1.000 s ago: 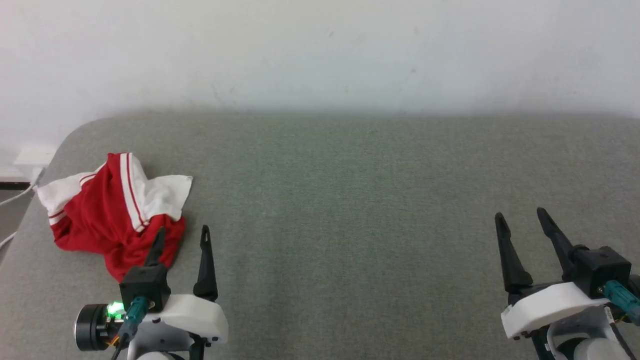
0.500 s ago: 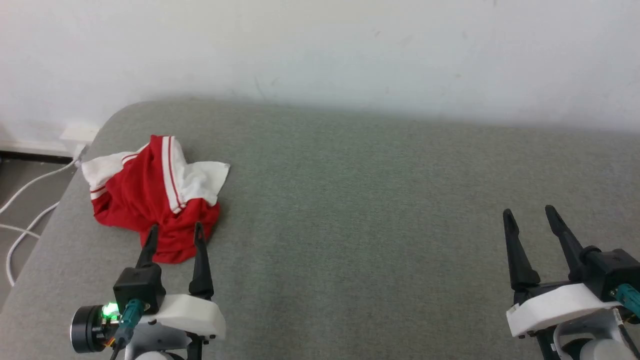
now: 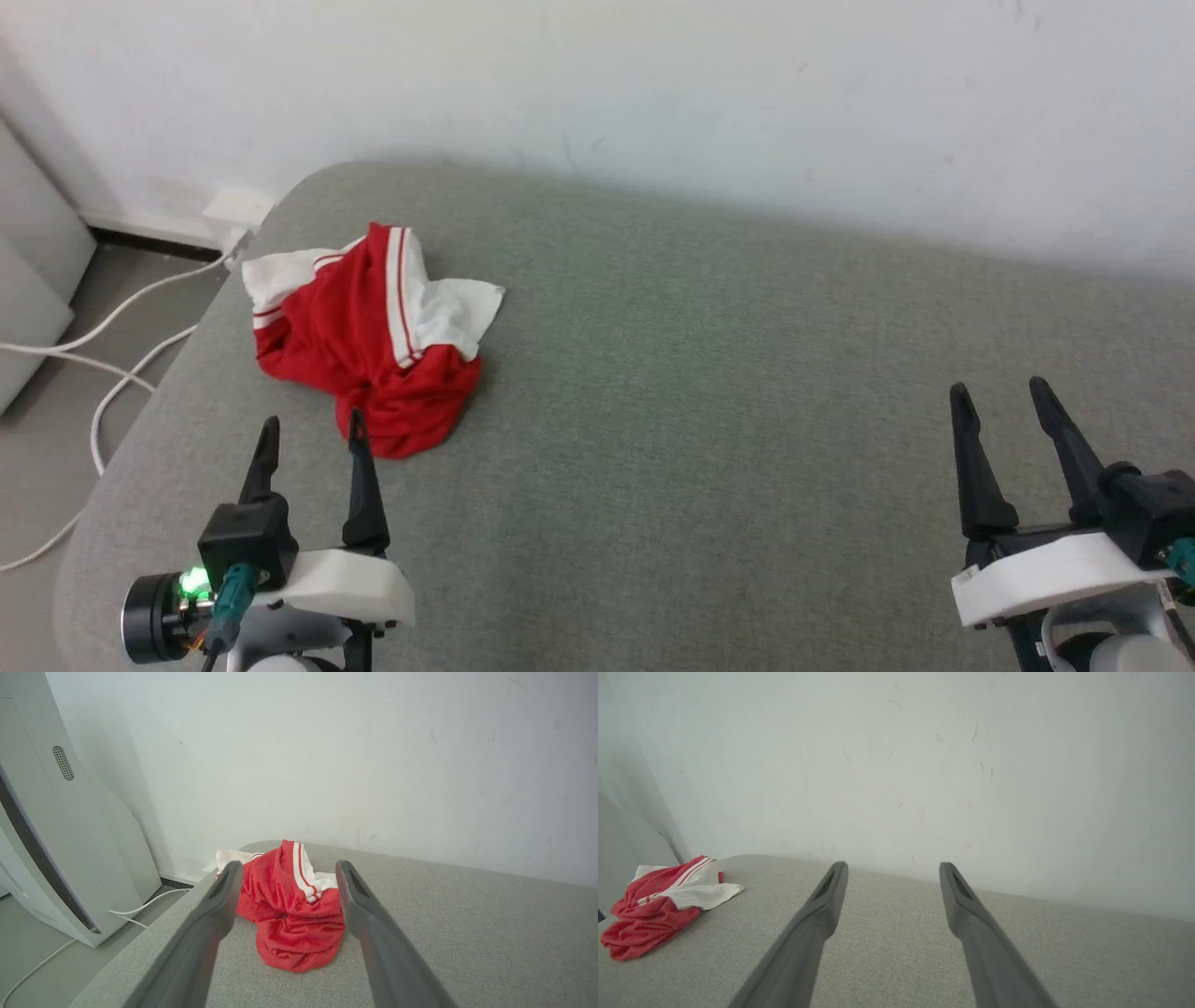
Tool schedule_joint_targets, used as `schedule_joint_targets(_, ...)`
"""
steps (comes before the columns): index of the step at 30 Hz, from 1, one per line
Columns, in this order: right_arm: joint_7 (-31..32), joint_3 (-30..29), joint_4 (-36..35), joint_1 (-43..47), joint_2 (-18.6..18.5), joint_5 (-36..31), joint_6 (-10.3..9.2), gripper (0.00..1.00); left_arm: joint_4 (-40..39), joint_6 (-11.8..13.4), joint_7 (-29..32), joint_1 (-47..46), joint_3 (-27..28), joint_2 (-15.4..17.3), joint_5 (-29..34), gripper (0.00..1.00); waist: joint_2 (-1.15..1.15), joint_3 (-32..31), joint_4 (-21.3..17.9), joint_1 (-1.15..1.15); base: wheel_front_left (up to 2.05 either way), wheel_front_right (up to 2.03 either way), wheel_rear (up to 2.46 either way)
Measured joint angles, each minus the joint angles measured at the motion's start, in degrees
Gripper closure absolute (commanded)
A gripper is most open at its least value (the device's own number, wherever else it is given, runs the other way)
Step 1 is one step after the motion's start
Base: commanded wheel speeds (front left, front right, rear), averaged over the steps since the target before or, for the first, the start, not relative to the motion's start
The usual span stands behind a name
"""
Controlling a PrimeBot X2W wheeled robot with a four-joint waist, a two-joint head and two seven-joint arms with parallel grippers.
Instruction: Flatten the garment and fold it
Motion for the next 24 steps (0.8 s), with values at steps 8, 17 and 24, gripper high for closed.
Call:
schedule_joint_targets(8,-0.98,-0.19,-0.36,0.48,0.01,0.34,0.00,0.00,-0.41,0.84,-0.96,0.05,0.23,0.00,-0.38,0.00,0.00,0.16,3.18,0.00,0.00,0.00,0.00)
schedule_joint_targets(17,-2.01,-0.57,-0.69,0.84,0.02,1.18,0.00,0.00,-0.34,1.11,-2.02,0.03,0.62,0.00,-0.55,0.00,0.00,0.40,6.08,0.00,0.00,0.00,0.00)
schedule_joint_targets(24,-2.93,-0.76,-1.14,0.83,0.04,1.55,0.00,0.00,3.03,-1.11,-2.91,-4.65,2.27,1.01,-0.56,0.00,0.00,1.33,6.95,0.00,0.00,0.00,0.00)
